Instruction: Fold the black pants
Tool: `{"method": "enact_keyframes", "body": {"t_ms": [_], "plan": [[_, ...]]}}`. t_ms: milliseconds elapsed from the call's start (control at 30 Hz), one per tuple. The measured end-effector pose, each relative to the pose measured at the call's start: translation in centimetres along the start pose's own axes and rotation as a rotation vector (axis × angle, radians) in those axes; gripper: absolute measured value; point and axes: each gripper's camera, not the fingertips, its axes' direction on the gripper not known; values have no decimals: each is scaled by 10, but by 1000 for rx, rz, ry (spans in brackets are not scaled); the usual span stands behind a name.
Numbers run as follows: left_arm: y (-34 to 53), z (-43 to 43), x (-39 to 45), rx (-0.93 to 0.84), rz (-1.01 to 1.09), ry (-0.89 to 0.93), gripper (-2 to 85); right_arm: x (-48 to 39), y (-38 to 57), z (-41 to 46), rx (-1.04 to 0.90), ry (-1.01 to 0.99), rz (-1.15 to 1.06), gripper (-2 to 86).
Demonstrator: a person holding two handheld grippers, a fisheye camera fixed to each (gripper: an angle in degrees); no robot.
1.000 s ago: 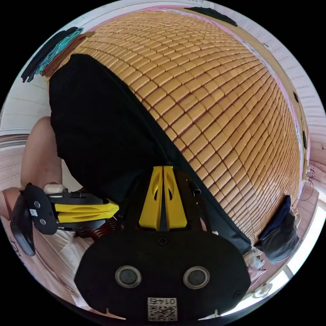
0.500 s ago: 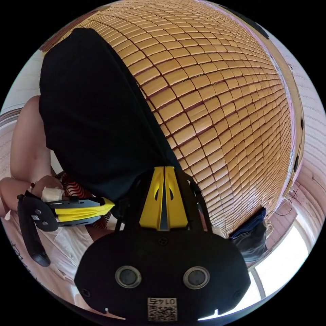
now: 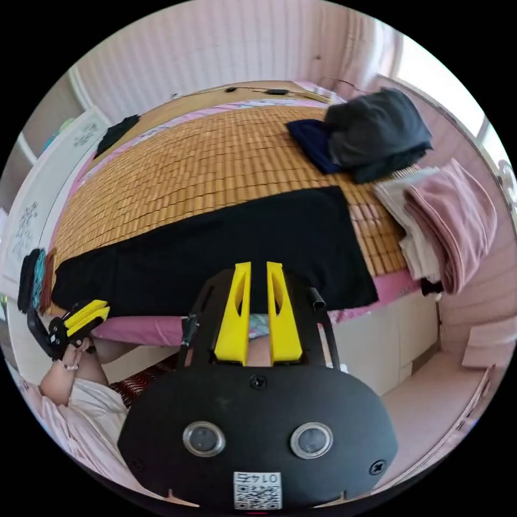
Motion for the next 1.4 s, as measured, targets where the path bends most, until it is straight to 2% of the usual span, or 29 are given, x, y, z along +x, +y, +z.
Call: {"method": "enact_keyframes", "body": {"t_ms": [67,167,200,300,400,467,633,833,1033,1200,1233,1300,1400], "plan": [[0,-6,-3,15,-27,19,28,84,32,0,6,19,214,123],[2,-14,-9,11,-48,32,32,159,67,10,44,-52,443,168],[3,-17,-11,1,-52,26,33,169,71,13,50,-82,458,168],[7,-24,-22,-9,-98,-20,35,198,77,24,53,-117,416,163],[11,-32,-36,-9,-178,-58,41,208,73,38,-54,-78,345,140],[14,-38,-45,-5,-219,-70,48,212,78,34,-41,-33,328,114],[29,-62,-82,-20,-351,-145,59,222,85,28,-44,-123,289,31],[49,-89,-116,-88,-452,-254,61,250,93,-26,224,-346,336,12],[57,-87,-117,-135,-492,-208,40,273,76,-89,527,-496,353,9],[48,-52,-100,-188,-455,-122,5,261,56,-142,712,-538,272,9],[46,-47,-93,-154,-424,-106,1,247,51,-153,738,-576,223,10],[41,-43,-88,-143,-411,-107,-4,210,40,-164,731,-660,96,11],[37,-49,-87,-151,-400,-117,-7,108,23,-168,630,-798,-196,14]]}}
